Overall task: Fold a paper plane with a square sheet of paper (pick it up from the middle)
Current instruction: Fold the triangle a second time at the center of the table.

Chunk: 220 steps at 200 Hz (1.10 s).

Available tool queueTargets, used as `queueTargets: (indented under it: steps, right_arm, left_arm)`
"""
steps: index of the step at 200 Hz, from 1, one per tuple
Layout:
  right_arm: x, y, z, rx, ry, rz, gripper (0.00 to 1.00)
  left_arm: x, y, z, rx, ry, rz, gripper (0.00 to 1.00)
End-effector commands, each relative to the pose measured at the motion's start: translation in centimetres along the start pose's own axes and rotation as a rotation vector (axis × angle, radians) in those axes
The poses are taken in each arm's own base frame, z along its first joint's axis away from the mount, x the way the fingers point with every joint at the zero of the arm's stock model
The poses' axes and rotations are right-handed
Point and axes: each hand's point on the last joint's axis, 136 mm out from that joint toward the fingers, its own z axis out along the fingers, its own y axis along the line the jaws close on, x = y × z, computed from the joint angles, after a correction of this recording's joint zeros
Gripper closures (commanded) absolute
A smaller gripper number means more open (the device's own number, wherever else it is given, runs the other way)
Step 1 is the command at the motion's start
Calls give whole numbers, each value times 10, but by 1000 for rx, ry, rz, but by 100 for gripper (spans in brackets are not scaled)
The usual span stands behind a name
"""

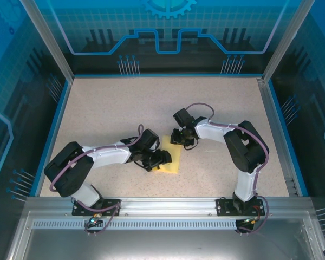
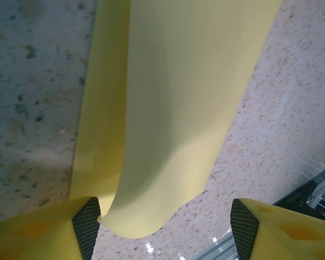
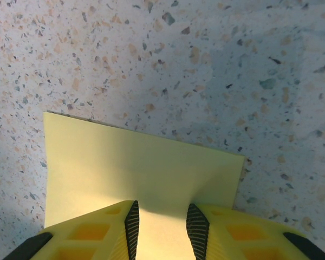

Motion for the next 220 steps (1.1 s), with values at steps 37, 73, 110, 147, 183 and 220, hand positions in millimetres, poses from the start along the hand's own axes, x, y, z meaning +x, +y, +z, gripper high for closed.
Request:
queueTargets:
  steps: [37,73,110,147,183,220]
  right_arm:
    - [23,-27,33,37,100,36,65]
    - [18,-18,29,6,97,20,65]
    - [15,-15,24,-6,86,17,65]
    - [13,-14,24,-8,83,19,65]
    - [16,-17,27,3,94,22,65]
    - [16,-18,28,7,96,26,65]
  left_arm:
    - [-25,-32,-5,89,-122,187,32]
    - [-36,-30,-4,105,-156,227,35]
    - [-20,-25,1,137,-85,176,43]
    - [5,-21,-1,150,-13,177,49]
    - [17,-28,-13,179,-7,218,53]
    - [12,-44,-22,222,-42,244,54]
